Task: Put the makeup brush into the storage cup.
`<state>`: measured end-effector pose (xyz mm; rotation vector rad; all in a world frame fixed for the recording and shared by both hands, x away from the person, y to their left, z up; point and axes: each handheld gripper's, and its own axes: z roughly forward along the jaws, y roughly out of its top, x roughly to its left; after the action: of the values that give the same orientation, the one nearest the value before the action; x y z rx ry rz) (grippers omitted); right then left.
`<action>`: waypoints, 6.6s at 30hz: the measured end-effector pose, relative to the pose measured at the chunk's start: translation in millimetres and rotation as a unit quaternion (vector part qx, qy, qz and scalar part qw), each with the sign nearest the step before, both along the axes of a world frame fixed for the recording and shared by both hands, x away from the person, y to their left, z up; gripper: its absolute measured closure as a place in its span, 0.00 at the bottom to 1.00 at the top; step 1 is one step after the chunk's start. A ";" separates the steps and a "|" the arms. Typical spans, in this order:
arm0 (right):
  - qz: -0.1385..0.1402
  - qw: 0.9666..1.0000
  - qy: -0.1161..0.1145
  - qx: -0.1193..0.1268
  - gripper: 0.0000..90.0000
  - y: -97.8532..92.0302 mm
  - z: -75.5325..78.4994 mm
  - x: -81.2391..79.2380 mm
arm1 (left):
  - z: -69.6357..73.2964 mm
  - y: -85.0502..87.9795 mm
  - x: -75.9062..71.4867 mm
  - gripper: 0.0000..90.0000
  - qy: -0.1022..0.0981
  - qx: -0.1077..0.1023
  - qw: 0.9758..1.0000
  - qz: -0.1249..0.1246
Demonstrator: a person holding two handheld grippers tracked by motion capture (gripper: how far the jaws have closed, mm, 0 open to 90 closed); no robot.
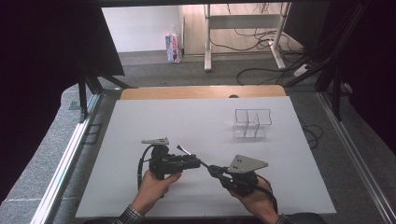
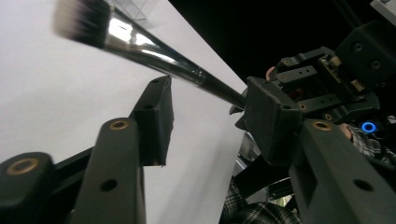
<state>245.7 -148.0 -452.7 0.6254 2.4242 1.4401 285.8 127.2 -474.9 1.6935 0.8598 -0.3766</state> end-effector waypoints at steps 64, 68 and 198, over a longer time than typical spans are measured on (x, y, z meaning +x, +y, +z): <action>0.029 0.996 0.064 0.052 0.61 2.6 29.5 19.6 | 29.4 -52.6 -21.3 0.93 -0.116 0.239 0.962 -0.056; 0.033 0.996 0.059 0.049 0.65 6.5 29.7 18.8 | 29.9 -57.1 -22.1 0.93 -0.119 0.244 0.960 -0.061; -0.079 0.995 -0.009 0.057 0.94 -67.9 50.3 49.3 | -16.2 77.0 -63.3 0.02 -0.164 0.317 0.922 0.151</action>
<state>294.9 -215.9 -402.4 0.8080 2.2346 1.5192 222.4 204.2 -491.1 2.0821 1.0327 0.4391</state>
